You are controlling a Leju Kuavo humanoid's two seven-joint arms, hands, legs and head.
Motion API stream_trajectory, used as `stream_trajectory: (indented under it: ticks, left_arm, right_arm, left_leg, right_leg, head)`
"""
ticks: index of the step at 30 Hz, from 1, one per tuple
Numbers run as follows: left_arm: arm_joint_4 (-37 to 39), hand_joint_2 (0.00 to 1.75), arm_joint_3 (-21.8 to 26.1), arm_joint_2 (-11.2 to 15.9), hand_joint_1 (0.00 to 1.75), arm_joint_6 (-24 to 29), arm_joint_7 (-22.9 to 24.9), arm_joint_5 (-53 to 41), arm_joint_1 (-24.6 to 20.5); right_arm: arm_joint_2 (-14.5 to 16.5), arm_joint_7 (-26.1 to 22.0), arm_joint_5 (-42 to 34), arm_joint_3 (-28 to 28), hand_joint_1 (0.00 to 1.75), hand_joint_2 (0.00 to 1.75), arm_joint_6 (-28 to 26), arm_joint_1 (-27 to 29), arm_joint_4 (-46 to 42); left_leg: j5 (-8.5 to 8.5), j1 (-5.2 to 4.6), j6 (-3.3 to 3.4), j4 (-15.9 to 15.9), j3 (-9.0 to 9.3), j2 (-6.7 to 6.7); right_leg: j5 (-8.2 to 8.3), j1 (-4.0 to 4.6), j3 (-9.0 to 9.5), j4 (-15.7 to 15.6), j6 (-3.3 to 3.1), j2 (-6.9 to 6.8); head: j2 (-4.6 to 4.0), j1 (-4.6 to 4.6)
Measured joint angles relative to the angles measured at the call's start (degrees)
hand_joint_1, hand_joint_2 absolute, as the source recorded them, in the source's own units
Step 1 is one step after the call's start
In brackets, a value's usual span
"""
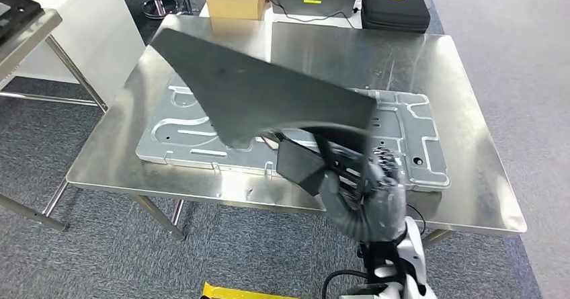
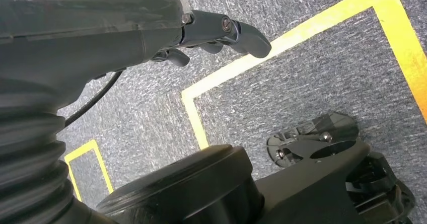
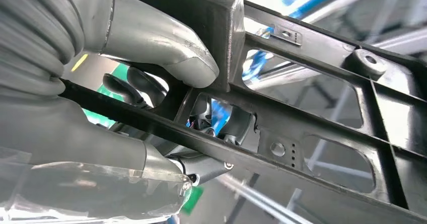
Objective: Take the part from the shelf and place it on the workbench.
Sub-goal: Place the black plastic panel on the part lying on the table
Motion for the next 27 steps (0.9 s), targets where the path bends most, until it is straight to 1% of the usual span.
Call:
stream_trajectory:
  ticks: [1,2,3,4,6,7,8,9,10,12,13,14,15,16,17,18,19,20,22,23,24,25,26,27]
  left_arm:
    - [0.0,1.75,0.0,0.0,0.00,-0.1,0.0,0.0,0.0]
    - [0.0,1.75,0.0,0.0,0.00,-0.2,0.0,-0.1,0.0]
    - [0.0,1.75,0.0,0.0,0.00,-0.3,0.0,-0.1,0.0]
    - [0.0,1.75,0.0,0.0,0.00,-0.3,0.0,-0.1,0.1]
    - [0.0,1.75,0.0,0.0,0.00,-0.4,0.0,-0.1,0.1]
    - [0.0,1.75,0.1,0.0,0.00,-0.4,0.0,-0.1,0.1]
    - [0.0,1.75,0.1,0.0,0.00,-0.4,0.0,-0.1,0.1]
    - [0.0,1.75,0.2,0.0,0.00,-0.4,0.0,0.0,0.1]
    - [0.0,1.75,0.3,0.1,0.00,-0.4,0.0,0.1,0.0]
    - [0.0,1.75,0.5,0.2,0.00,-0.6,-0.3,0.3,-0.3]
    - [0.0,1.75,0.6,0.2,0.00,-0.7,-0.4,0.4,-0.5]
    - [0.0,1.75,0.7,0.2,0.00,-0.8,-0.6,0.4,-0.7]
    - [0.0,1.75,0.7,0.2,0.00,-0.8,-0.6,0.4,-0.7]
    - [0.0,1.75,0.8,0.2,0.00,-0.9,-0.7,0.3,-0.7]
    - [0.0,1.75,0.8,0.2,0.00,-0.9,-0.7,0.3,-0.5]
    - [0.0,1.75,0.8,0.2,0.00,-0.9,-0.7,0.3,-0.2]
    - [0.0,1.75,0.8,0.1,0.00,-0.9,-0.8,0.2,-0.1]
    - [0.0,1.75,0.8,0.1,0.00,-1.0,-0.9,0.3,0.1]
    - [0.0,1.75,0.9,0.1,0.00,-1.0,-1.0,0.4,0.2]
    - [0.0,1.75,0.9,0.0,0.00,-1.0,-1.1,0.5,0.3]
    - [0.0,1.75,1.0,-0.1,0.00,-1.0,-1.1,0.7,0.3]
    - [0.0,1.75,1.1,-0.2,0.00,-1.0,-1.0,0.8,0.3]
    - [0.0,1.75,1.2,-0.2,0.00,-1.1,-1.0,1.0,0.3]
    - [0.0,1.75,1.3,-0.2,0.00,-1.1,-1.0,1.2,0.3]
  right_arm:
    - [0.1,0.8,3.0,0.0,1.75,1.75,-1.4,-0.2,1.2]
    - [0.3,1.8,6.3,0.0,1.75,1.75,-2.7,-0.6,2.4]
    - [0.5,3.0,9.9,0.1,1.75,1.75,-4.1,-1.0,3.7]
    - [0.8,4.4,13.4,0.1,1.75,1.75,-5.3,-1.5,5.1]
    - [1.5,6.4,18.4,0.3,1.75,1.75,-7.1,-2.2,7.9]
    - [1.7,7.0,19.8,0.4,1.75,1.75,-7.6,-2.5,9.1]
    - [2.0,7.4,20.8,0.5,1.75,1.75,-7.9,-2.8,10.1]
    - [2.3,8.0,21.8,0.7,1.75,1.75,-8.3,-3.1,10.9]
    - [2.5,8.7,23.2,0.9,1.75,1.75,-8.8,-3.5,11.7]
    - [2.8,10.9,27.2,1.4,1.75,1.75,-10.0,-4.2,13.5]
    - [2.9,12.3,29.7,1.6,1.75,1.75,-10.5,-4.4,14.5]
    - [2.9,13.5,32.0,1.9,1.75,1.75,-10.9,-4.6,15.5]
    - [2.9,14.6,33.9,2.1,1.75,1.75,-11.2,-4.7,16.4]
    - [2.9,15.3,35.3,2.3,1.75,1.75,-11.5,-4.8,17.1]
    - [2.9,15.8,36.3,2.4,1.75,1.75,-11.7,-5.0,17.6]
    - [2.9,16.2,37.1,2.5,1.75,1.75,-12.0,-5.2,18.0]
    - [2.9,16.7,38.0,2.6,1.75,1.75,-12.2,-5.5,18.4]
    - [2.9,17.3,39.0,2.7,1.75,1.75,-12.4,-5.7,18.9]
    - [2.8,18.2,40.7,2.8,1.75,1.75,-12.3,-6.3,19.9]
    - [2.7,18.4,41.3,2.9,1.75,1.75,-11.9,-6.6,20.5]
    - [2.7,18.6,41.7,3.1,1.75,1.75,-11.4,-7.1,21.2]
    - [2.7,18.7,41.9,3.3,1.75,1.75,-10.8,-7.7,22.0]
    - [2.6,18.8,41.9,3.4,1.75,1.75,-10.1,-8.3,22.7]
    - [2.6,18.8,41.9,3.5,1.75,1.75,-9.3,-8.8,23.6]
  left_leg:
    - [-0.23,0.03,-0.16,0.0,0.29,-0.10]
    - [-0.48,0.04,-0.40,0.0,0.54,-0.16]
    - [-0.74,-0.04,-0.71,0.1,0.71,-0.19]
    - [-0.91,-0.12,-1.04,0.1,0.78,-0.19]
    - [-1.04,-0.26,-1.68,-0.1,0.78,-0.16]
    - [-1.14,-0.25,-1.99,-0.2,0.83,-0.15]
    - [-1.48,-0.20,-2.26,0.0,0.84,-0.13]
    - [-2.24,-0.18,-2.49,1.1,0.47,-0.13]
    - [-3.48,-0.17,-2.66,3.3,-0.49,-0.13]
    - [-6.59,-0.19,-2.81,10.6,-3.85,-0.13]
    - [-7.51,-0.22,-2.84,13.9,-5.42,-0.13]
    - [-7.46,-0.24,-2.83,15.6,-6.25,-0.13]
    - [-6.28,-0.25,-2.76,15.0,-6.10,-0.12]
    - [-4.12,-0.25,-2.61,12.3,-4.98,-0.11]
    - [-1.98,-0.25,-2.38,8.7,-3.52,-0.10]
    - [-0.38,-0.33,-2.16,5.3,-2.22,-0.09]
    - [0.25,-0.41,-1.90,2.6,-1.16,-0.09]
    - [0.15,-0.50,-1.65,1.3,-0.73,-0.11]
    - [-0.24,-0.49,-1.15,0.2,-0.44,-0.19]
    - [-0.03,-0.36,-0.85,0.0,-0.39,-0.23]
    - [0.14,-0.23,-0.56,-0.2,-0.22,-0.22]
    - [0.28,-0.10,-0.30,-0.5,-0.05,-0.16]
    - [0.34,-0.08,-0.15,-0.6,0.08,-0.09]
    - [0.33,-0.09,-0.06,-0.6,0.11,-0.03]
  right_leg:
    - [2.31,-0.12,1.03,-2.9,-0.02,-0.01]
    - [4.27,-0.18,2.42,-6.4,-0.09,-0.01]
    - [5.58,-0.09,3.75,-9.5,-0.22,0.00]
    - [6.18,0.03,4.61,-11.6,-0.42,0.02]
    - [5.86,0.32,4.95,-12.8,-0.89,0.12]
    - [5.83,0.22,5.00,-13.0,-1.24,0.15]
    - [5.82,0.14,5.19,-13.2,-1.57,0.15]
    - [5.80,0.05,5.43,-13.5,-1.95,0.10]
    - [5.77,-0.01,5.66,-13.7,-2.31,0.04]
    - [5.56,0.23,5.90,-13.7,-2.80,-0.12]
    - [5.47,0.37,6.00,-13.7,-2.95,-0.18]
    - [5.37,0.50,6.13,-13.7,-3.06,-0.20]
    - [5.27,0.60,6.28,-13.7,-3.11,-0.15]
    - [5.15,0.67,6.47,-13.6,-3.09,-0.06]
    - [5.03,0.72,6.60,-13.6,-3.01,0.05]
    - [4.93,0.86,6.63,-13.5,-2.86,0.16]
    - [4.91,0.97,6.48,-13.3,-2.65,0.23]
    - [4.98,1.05,6.26,-13.3,-2.39,0.25]
    - [5.19,1.16,5.93,-13.3,-1.83,0.17]
    - [5.08,1.14,5.89,-13.2,-1.54,0.12]
    - [4.54,1.12,5.56,-12.4,-1.24,0.08]
    - [3.44,1.07,4.68,-10.5,-0.94,0.07]
    - [1.97,0.91,3.25,-7.5,-0.68,0.07]
    - [0.43,0.81,1.34,-3.9,-0.47,0.06]
  head:
    - [0.00,0.01]
    - [0.00,0.00]
    - [0.00,0.01]
    - [0.00,-0.02]
    - [0.00,-0.07]
    - [0.00,-0.13]
    - [0.00,-0.12]
    - [0.00,-0.16]
    - [0.00,-0.20]
    - [0.00,-0.26]
    - [0.00,-0.25]
    - [0.00,-0.25]
    - [0.00,-0.25]
    - [0.00,-0.24]
    - [0.00,-0.23]
    - [0.00,-0.22]
    - [0.00,-0.21]
    - [0.00,-0.18]
    - [0.00,-0.16]
    - [0.00,-0.15]
    - [0.00,-0.10]
    - [0.00,-0.06]
    - [0.00,-0.02]
    - [0.00,0.03]
